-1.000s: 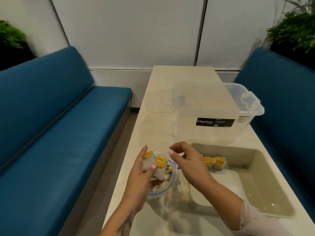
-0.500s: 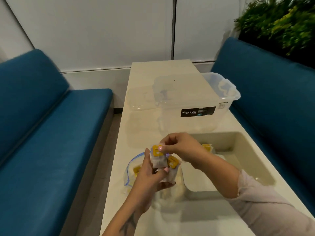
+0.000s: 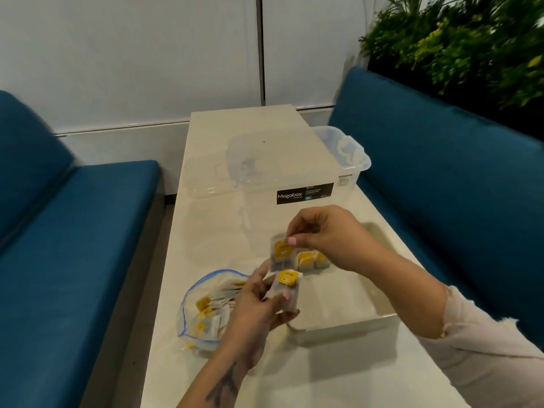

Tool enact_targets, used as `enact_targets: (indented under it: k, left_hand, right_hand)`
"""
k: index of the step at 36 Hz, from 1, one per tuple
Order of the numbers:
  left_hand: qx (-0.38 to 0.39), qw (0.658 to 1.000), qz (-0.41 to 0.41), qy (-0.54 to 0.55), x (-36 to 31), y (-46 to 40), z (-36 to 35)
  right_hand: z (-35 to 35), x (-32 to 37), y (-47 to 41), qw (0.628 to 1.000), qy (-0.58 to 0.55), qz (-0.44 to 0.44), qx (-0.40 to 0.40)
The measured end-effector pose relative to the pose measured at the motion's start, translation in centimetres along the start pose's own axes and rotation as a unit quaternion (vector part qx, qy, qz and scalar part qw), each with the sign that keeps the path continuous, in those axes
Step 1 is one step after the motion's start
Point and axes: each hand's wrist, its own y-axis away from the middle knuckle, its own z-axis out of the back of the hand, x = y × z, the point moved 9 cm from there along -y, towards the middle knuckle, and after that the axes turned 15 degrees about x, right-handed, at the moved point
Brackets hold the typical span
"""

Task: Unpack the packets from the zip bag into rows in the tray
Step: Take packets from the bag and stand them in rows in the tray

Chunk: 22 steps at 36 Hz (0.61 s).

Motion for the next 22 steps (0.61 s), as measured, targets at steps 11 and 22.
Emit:
enact_targets:
  k: [11, 22]
  left_hand:
    - [-0.092, 0.994, -0.049, 0.039, -0.7, -1.8, -0.4]
    - [-0.14, 0.987, -0.058, 0.043, 0.9, -3.6, -2.3]
  right_hand:
    - [7.4, -5.9, 0.9, 0.987, 0.126, -0.095, -0.029]
    - [8.4, -14.5, -1.0, 0.912, 0.353, -0.207, 0.001]
